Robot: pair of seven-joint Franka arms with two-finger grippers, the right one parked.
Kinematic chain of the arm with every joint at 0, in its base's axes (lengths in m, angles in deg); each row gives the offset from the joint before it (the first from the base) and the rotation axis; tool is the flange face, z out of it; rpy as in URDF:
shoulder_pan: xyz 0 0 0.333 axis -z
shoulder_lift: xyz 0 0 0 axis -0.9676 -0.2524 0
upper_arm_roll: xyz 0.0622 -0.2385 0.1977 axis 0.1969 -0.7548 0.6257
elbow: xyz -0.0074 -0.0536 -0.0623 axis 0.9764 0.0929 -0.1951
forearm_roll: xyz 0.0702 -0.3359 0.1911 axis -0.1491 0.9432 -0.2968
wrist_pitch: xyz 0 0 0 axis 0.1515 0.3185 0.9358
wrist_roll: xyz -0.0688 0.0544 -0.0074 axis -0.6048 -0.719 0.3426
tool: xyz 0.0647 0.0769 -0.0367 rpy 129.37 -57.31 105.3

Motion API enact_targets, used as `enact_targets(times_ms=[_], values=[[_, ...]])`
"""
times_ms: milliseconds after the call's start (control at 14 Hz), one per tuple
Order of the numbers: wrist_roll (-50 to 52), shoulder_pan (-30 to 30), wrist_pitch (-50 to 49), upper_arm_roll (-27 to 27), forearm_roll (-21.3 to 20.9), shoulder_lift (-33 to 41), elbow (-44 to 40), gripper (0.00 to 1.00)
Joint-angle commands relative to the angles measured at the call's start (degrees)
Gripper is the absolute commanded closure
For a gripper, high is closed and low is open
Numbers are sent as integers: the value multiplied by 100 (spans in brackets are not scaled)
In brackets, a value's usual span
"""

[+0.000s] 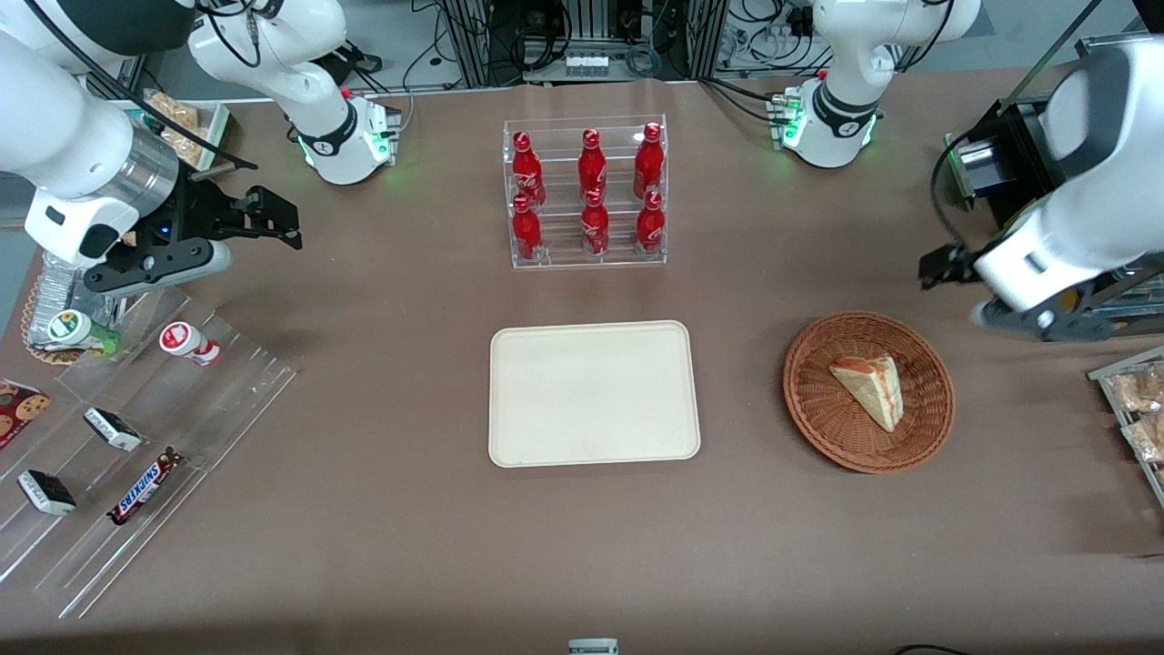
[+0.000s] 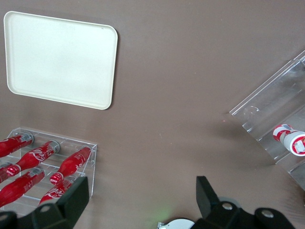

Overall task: Place sandwich from basket to tray
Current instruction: 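Move the left gripper down over the sandwich in the wicker basket, then close the left gripper on the wrapped sandwich and lift it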

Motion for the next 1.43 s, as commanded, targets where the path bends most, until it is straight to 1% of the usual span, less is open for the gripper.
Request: enact_targets(times_ms=[0,214,286,357,500,571,643,714,786,857,929,1000,1071,1143,1214,1357], values=[[321,19,1138,-5,-6,-21,888,0],[1013,19,2728,-5,-6,-180,1802,0],[1565,10,3248,-5,3,-250,2031,0],[2319,10,3540,-5,-6,-346,2103,0],[4224,19,3849,-5,-6,-653,2069,0],[4895,19,4120,-5,-6,-768,2095,0],[5380,10,4401,-5,-6,-899,2173,0],[5533,10,4656,-5,-6,-1022,2261,2],[5595,10,4833,-5,-6,-1102,2340,20],[5596,2,4913,-5,-6,-1129,2376,64],[5570,10,4914,-5,-6,-1138,2367,89],[5491,10,4879,-5,-15,-1121,2324,96],[5438,28,4818,-5,-24,-1094,2245,100],[5316,106,4600,-23,-50,-1085,2079,100],[5262,290,4162,-23,-85,-1111,1764,100],[5340,729,3292,-23,-59,-1312,921,100]])
